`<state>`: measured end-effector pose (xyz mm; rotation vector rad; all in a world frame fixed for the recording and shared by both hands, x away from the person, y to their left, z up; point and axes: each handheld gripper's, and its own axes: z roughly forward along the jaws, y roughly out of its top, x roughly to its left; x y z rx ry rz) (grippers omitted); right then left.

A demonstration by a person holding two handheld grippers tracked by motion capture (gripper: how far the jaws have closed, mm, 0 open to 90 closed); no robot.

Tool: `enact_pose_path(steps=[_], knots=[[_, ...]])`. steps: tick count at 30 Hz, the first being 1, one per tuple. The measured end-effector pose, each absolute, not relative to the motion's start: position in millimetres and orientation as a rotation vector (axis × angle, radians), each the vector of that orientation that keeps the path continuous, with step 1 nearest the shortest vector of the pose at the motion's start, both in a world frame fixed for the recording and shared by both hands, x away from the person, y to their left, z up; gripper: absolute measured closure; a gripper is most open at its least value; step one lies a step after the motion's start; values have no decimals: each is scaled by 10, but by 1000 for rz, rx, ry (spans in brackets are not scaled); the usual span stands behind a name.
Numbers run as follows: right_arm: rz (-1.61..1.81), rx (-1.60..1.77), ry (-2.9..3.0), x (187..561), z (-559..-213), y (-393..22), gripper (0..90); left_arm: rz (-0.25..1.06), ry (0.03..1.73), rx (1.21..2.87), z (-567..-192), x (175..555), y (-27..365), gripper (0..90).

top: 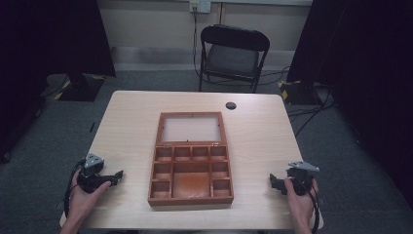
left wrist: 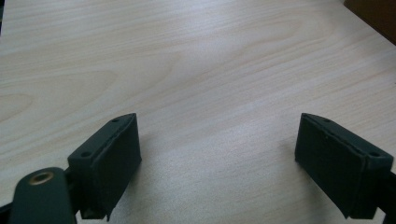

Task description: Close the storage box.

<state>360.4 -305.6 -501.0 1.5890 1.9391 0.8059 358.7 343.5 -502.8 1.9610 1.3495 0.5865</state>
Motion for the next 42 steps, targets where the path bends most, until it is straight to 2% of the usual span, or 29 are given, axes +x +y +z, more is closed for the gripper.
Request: enact_pose_path(steps=[16,18,20,27,42], knots=[[790,1606,1929,3563,-5000,-3020,16,589,1364,1951,-5026,3590,3450,143],[793,1615,1924,3563,-4990,-3027,51,587,1365,1956,-5020,3587,3450,149],[801,1618,1908,3554,-4972,-3034,145,582,1366,1967,-5010,3588,3453,154],[840,1622,1935,3579,-4946,-3012,146,542,1379,1969,-4973,3572,3470,196],[880,1525,2022,3738,-4828,-2782,172,519,1348,1954,-4816,3640,3380,206]])
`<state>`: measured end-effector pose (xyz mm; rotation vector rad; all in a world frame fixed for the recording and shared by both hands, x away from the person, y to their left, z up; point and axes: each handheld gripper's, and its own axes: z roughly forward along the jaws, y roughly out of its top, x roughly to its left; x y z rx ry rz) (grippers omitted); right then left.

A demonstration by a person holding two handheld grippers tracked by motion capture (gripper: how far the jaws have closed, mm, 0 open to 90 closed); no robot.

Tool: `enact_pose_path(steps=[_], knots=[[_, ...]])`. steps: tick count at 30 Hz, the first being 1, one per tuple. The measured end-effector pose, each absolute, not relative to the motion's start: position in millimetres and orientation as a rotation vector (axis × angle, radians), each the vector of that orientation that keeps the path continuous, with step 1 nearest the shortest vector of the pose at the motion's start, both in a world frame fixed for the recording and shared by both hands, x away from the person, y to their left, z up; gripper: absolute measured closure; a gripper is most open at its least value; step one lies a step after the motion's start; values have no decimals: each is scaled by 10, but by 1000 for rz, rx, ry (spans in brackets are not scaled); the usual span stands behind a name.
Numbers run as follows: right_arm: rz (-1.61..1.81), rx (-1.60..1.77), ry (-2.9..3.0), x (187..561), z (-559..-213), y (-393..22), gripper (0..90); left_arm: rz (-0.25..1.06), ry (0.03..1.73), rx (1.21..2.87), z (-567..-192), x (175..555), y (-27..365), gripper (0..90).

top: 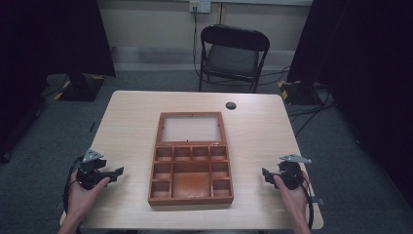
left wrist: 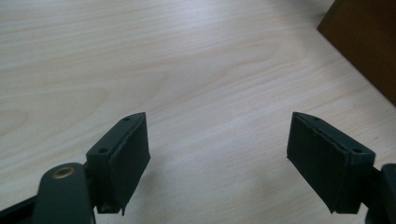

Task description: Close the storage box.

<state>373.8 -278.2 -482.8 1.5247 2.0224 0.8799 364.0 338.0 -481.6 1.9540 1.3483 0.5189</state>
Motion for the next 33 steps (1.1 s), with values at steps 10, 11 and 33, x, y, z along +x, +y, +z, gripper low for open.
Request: enact_pose_path(steps=[10,11,33], knots=[[941,1455,2061,3987,-4690,-2530,181,476,1253,2012,-4642,3875,3049,259],[948,1453,2063,4012,-4677,-2503,184,488,1244,2008,-4615,3908,3007,258],[1036,1321,2145,4648,-4504,-1838,201,454,1195,1913,-4372,4435,2570,230]])
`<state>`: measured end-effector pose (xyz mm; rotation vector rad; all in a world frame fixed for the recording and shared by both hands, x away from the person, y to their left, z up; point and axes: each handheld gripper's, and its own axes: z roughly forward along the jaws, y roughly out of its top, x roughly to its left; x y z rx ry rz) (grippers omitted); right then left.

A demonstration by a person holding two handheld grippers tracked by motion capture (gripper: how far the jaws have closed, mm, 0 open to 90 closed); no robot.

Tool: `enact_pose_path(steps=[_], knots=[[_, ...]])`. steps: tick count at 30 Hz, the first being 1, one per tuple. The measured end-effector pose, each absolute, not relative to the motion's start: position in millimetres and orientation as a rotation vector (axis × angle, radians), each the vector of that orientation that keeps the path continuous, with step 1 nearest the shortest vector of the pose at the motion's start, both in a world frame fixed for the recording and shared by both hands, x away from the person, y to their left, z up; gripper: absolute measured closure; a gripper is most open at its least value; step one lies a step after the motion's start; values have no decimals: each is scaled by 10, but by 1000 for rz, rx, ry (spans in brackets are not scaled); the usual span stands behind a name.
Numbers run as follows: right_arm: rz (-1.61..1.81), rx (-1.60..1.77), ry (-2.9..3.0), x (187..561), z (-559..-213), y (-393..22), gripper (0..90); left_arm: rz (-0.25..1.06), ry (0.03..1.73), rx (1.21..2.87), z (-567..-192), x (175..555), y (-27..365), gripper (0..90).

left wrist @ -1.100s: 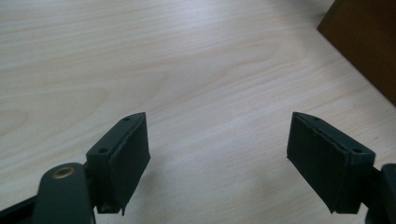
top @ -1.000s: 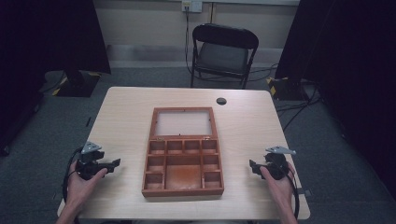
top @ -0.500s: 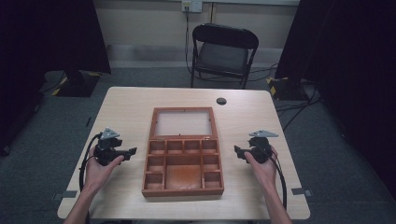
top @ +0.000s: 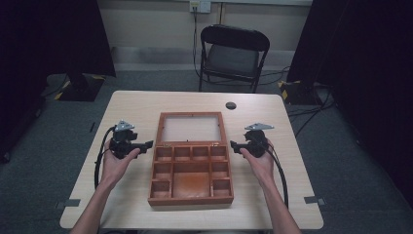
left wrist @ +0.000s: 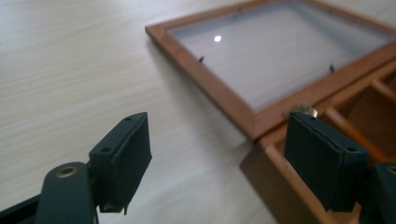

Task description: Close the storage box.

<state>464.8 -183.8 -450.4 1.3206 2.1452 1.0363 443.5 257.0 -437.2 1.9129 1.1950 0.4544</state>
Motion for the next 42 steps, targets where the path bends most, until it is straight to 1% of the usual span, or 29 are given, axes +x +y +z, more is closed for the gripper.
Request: enact_pose_path(steps=[2,4,6,11,17,22,25,31,34,38,42], knots=[[1044,1306,2143,4711,-4482,-1776,203,446,1192,1930,-4355,4522,2513,230],[1053,1289,2134,4757,-4470,-1738,249,431,1202,1965,-4339,4605,2468,244],[1059,1288,2156,4842,-4463,-1687,229,392,1213,1954,-4341,4694,2434,250],[1055,1272,2175,5023,-4496,-1575,222,427,1261,1951,-4410,4862,2355,261],[1052,1302,2212,5193,-4575,-1426,222,366,1325,1929,-4585,5003,2318,263],[1058,1362,2243,5274,-4636,-1331,226,375,1345,1953,-4623,5052,2275,268],[1078,1390,2244,5305,-4657,-1317,211,352,1349,1937,-4638,5066,2272,268],[1154,1455,2230,5347,-4729,-1304,172,381,1342,1943,-4634,5051,2222,262],[1167,1483,2242,5358,-4735,-1275,172,363,1327,1967,-4623,5055,2213,262],[1197,1505,2250,5369,-4754,-1269,173,338,1327,1956,-4636,5057,2215,262],[1245,1560,2246,5404,-4802,-1273,152,308,1332,1944,-4647,5077,2223,260]])
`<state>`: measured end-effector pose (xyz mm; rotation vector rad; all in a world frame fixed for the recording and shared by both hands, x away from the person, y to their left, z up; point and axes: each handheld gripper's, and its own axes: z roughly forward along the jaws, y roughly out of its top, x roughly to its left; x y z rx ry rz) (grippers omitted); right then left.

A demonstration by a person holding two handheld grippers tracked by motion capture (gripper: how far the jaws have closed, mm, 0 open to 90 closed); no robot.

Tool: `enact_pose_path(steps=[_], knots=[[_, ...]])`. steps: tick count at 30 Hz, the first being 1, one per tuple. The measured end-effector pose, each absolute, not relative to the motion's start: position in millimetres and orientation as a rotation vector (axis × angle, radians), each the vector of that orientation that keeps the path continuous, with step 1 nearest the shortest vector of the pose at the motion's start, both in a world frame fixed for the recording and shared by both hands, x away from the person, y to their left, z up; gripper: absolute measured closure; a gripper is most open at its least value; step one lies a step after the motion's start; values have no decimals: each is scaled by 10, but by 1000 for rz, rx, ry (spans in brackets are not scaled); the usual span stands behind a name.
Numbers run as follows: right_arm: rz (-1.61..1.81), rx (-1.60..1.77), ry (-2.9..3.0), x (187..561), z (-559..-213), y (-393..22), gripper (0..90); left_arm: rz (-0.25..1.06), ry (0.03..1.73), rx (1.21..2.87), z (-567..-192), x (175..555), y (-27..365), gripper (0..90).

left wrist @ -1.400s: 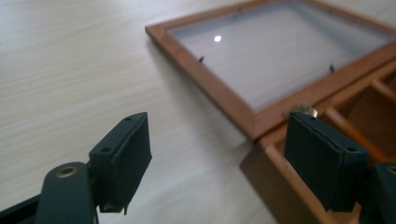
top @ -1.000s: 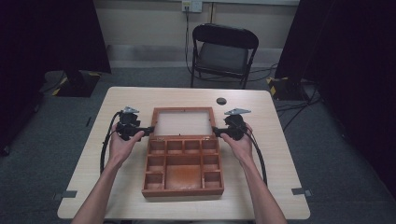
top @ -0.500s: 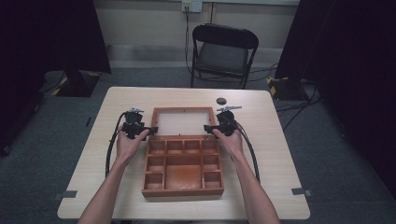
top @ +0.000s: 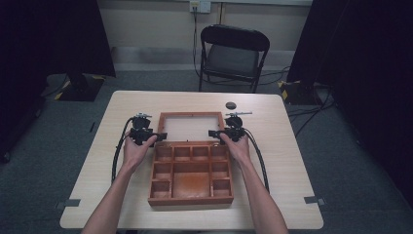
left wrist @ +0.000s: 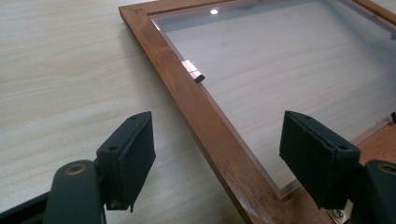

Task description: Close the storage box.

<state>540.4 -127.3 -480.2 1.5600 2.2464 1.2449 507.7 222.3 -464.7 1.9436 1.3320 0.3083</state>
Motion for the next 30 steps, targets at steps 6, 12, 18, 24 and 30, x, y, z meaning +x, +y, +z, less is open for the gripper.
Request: enact_pose_path(steps=[6,12,18,24,30], knots=[[1303,1627,2252,5470,-4861,-1296,133,305,1328,1953,-4653,5105,2186,242],[1282,1613,2262,5480,-4841,-1265,143,261,1346,1929,-4685,5126,2227,210],[1325,1654,2256,5492,-4863,-1306,181,245,1346,1929,-4690,5147,2217,209],[1334,1648,2251,5496,-4862,-1300,192,212,1339,1914,-4705,5161,2208,225],[1385,1630,2234,5478,-4861,-1361,257,218,1312,1918,-4697,5161,2169,240]])
